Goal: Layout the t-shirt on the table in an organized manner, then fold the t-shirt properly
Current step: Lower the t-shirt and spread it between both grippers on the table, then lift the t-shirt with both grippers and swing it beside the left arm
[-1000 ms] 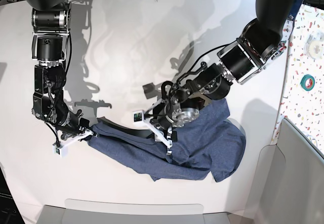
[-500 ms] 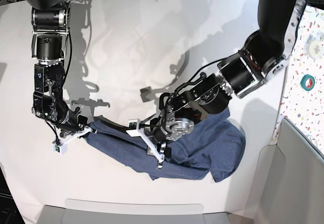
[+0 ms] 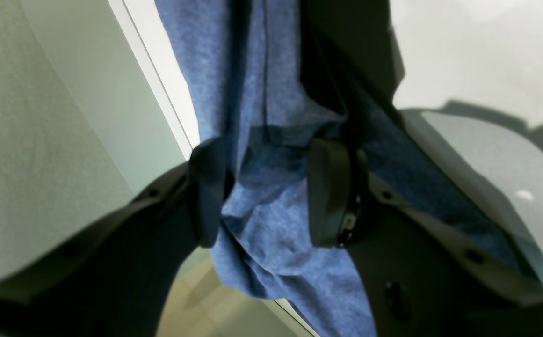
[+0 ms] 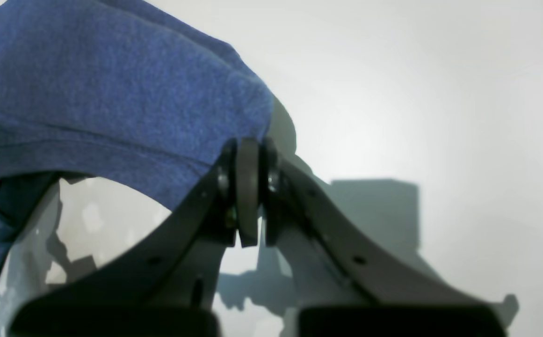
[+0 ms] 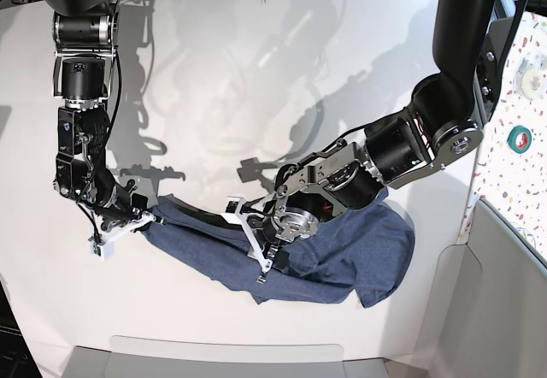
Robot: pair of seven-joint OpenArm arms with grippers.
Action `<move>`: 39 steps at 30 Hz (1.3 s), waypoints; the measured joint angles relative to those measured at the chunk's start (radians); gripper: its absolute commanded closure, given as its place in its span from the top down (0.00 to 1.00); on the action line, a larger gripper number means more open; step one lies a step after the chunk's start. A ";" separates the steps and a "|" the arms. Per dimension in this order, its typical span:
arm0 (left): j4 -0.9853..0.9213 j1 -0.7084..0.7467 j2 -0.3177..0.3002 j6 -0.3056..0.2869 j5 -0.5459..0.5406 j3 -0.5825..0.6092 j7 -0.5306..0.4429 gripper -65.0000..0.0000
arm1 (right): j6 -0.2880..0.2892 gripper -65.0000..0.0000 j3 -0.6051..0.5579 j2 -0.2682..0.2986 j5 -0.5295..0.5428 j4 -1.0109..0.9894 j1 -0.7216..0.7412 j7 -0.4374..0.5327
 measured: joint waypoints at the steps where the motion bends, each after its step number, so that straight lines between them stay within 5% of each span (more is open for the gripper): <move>1: 0.000 -0.003 0.002 -0.002 -0.001 0.000 0.000 0.43 | 0.000 0.00 0.000 0.000 0.000 0.000 -0.004 -0.001; 24: -0.209 -0.023 0.059 0.004 0.004 0.042 -0.120 0.43 | 0.003 0.00 0.002 0.000 0.000 0.001 -0.016 -0.001; 27: -0.211 -0.021 0.070 0.004 0.005 0.042 -0.119 0.29 | 0.003 0.00 0.002 0.000 0.001 0.001 -0.016 0.000; 30: -0.211 -0.017 0.074 0.005 0.002 0.042 -0.127 0.00 | 0.003 0.00 0.002 0.001 0.000 0.001 -0.016 -0.001; 33: -0.211 0.002 0.074 0.004 0.002 -0.011 -0.119 0.02 | 0.003 0.00 0.001 0.000 0.000 0.001 -0.016 0.000; 39: -0.087 0.064 0.048 0.005 0.003 -0.320 -0.108 0.00 | 0.003 0.00 0.004 0.000 0.003 0.005 -0.010 -0.005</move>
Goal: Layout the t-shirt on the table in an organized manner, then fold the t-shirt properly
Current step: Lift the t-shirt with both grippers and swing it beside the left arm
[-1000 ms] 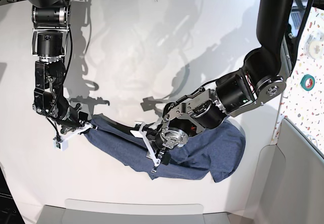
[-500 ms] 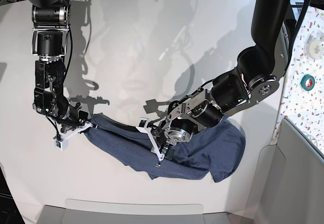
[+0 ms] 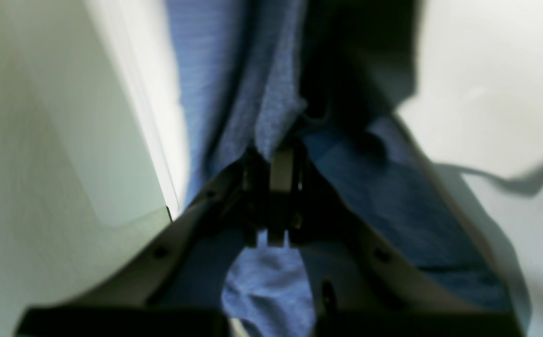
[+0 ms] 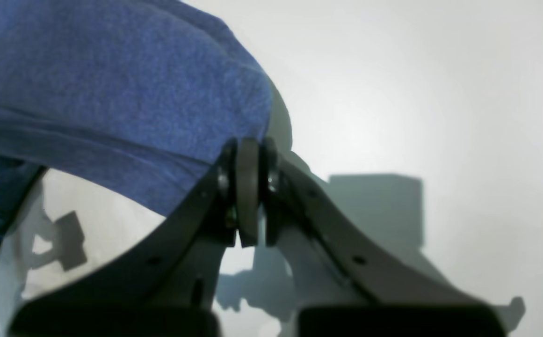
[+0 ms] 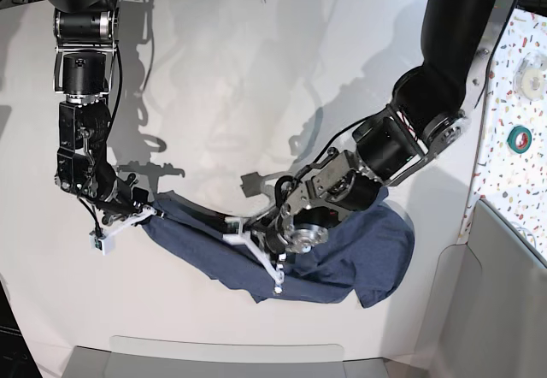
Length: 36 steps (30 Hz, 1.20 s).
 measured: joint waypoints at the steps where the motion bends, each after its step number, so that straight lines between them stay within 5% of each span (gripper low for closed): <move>1: 0.051 0.019 -0.014 -0.002 -0.004 -0.063 -0.005 0.00 | 0.000 0.00 0.001 0.001 0.008 0.002 0.003 -0.001; 7: 0.368 0.192 -0.118 -0.011 -0.006 -0.393 0.119 0.00 | 0.013 0.00 -0.003 -0.011 0.018 0.063 0.074 0.000; 13: 0.645 0.341 -0.140 -0.016 -0.011 -0.570 0.272 0.00 | 0.009 0.00 -0.003 -0.075 0.006 0.059 0.200 -0.009; 17: 0.780 0.422 -0.173 -0.012 -0.014 -0.686 0.334 0.00 | 0.006 0.00 -0.001 -0.184 -0.021 0.011 0.318 -0.004; 24: 1.021 0.467 -0.182 -0.008 -0.005 -0.875 0.460 0.00 | 0.011 0.00 -0.005 -0.419 -0.233 -0.111 0.474 0.068; 28: 1.076 0.439 -0.222 -0.027 -0.021 -0.950 0.478 0.00 | 0.019 0.00 -0.010 -0.428 -0.279 -0.184 0.562 0.117; 36: 1.117 0.249 -0.291 -0.027 -0.023 -1.080 0.470 0.00 | 0.021 0.00 -0.203 -0.434 -0.063 -0.304 0.743 0.252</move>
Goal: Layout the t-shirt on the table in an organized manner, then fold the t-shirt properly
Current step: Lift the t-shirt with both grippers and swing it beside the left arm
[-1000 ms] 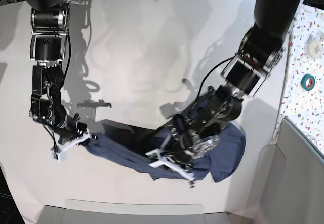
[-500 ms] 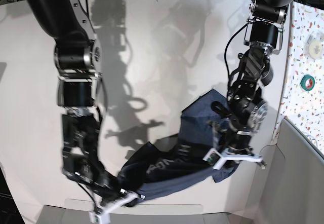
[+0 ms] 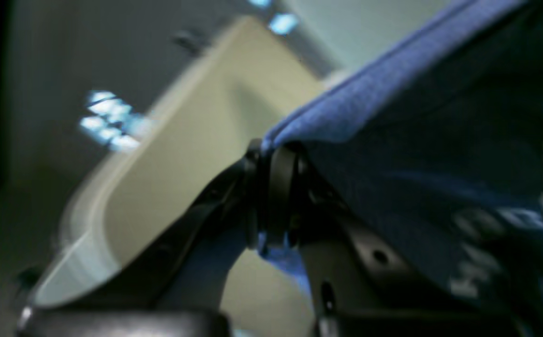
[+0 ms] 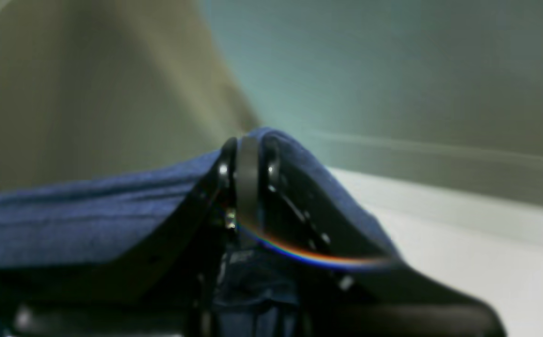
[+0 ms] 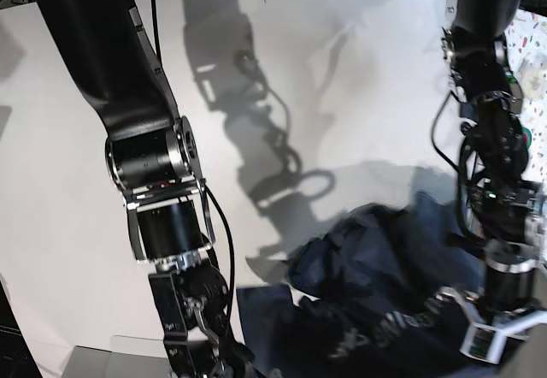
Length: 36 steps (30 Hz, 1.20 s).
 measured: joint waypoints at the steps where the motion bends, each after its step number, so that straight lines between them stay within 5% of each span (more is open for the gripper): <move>1: 0.000 -0.021 -0.010 -0.001 0.001 -0.008 0.002 0.00 | 0.003 0.00 -0.002 -0.001 0.023 -0.002 0.021 -0.001; 14: 0.027 -0.319 -0.116 -0.025 -0.031 0.004 0.004 0.00 | 0.010 0.00 0.000 -0.001 0.211 -0.001 0.074 0.011; 19: 0.026 -0.475 -0.148 -0.027 -0.042 0.099 0.000 0.00 | 0.021 0.00 0.000 -0.001 0.229 0.006 0.081 0.030; 27: 0.023 -0.579 -0.153 -0.031 -0.041 0.155 0.004 0.00 | 0.022 0.00 0.002 -0.002 0.230 0.011 0.082 0.087; 29: 0.031 -0.604 -0.154 0.021 0.018 0.153 -0.002 0.00 | -0.037 0.00 0.004 0.006 0.175 0.010 0.081 0.090; 31: 0.040 -0.633 -0.177 0.032 0.034 0.138 -0.004 0.00 | -0.037 0.00 0.010 0.029 0.177 0.003 0.064 0.084; 36: 0.080 -0.533 -0.240 0.035 0.032 0.126 -0.005 0.00 | -0.038 0.00 0.003 0.023 0.177 0.027 0.060 0.029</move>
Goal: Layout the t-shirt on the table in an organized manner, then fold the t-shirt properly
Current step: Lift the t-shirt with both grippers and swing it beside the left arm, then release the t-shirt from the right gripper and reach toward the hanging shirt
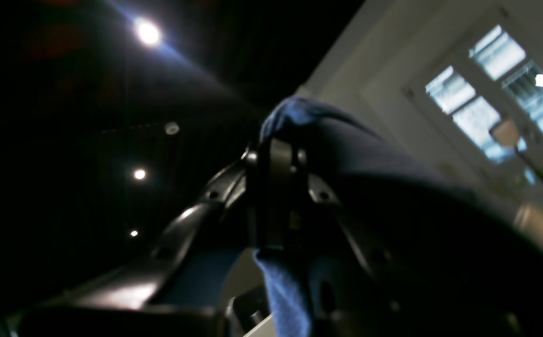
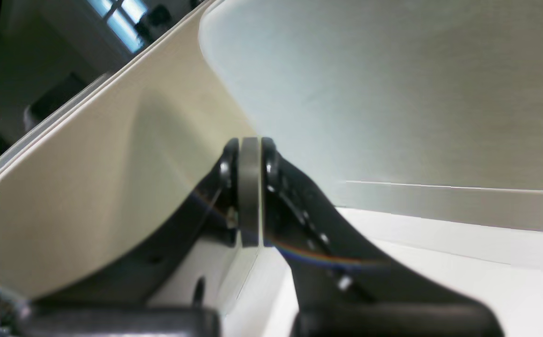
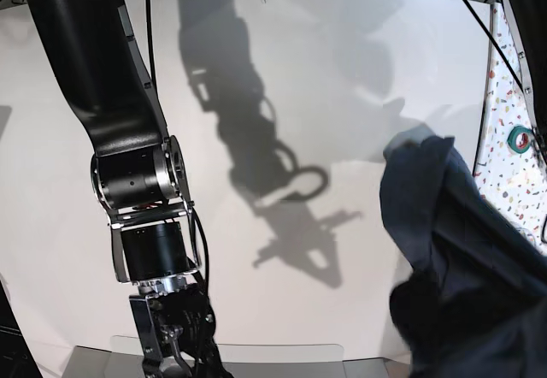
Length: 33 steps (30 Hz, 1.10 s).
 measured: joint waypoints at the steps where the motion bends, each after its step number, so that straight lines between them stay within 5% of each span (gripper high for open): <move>1: 0.008 0.060 -0.010 0.003 0.003 -0.001 -0.005 0.00 | 0.004 0.00 -0.002 -0.007 0.004 0.002 0.008 -0.003; 9: -0.004 0.369 -0.001 -0.023 -0.023 0.015 0.008 0.00 | 0.004 0.00 -0.001 0.002 -0.001 0.008 0.003 -0.010; 12: -0.004 0.380 -0.003 -0.020 -0.020 0.015 -0.020 0.00 | 0.004 0.00 0.000 0.001 0.000 0.008 0.005 -0.010; 18: -0.008 0.378 -0.035 -0.022 -0.023 0.013 -0.042 0.00 | 0.011 0.21 -0.002 -0.007 0.003 0.010 -0.051 -0.005; 24: -0.009 0.378 -0.033 -0.018 -0.016 0.013 -0.041 0.00 | 0.003 0.17 -0.002 -0.001 0.137 0.080 -0.174 -0.152; 33: -0.011 0.380 -0.033 -0.018 -0.016 0.013 -0.041 0.00 | 0.016 0.18 -0.235 -0.013 0.293 0.301 -0.234 -0.158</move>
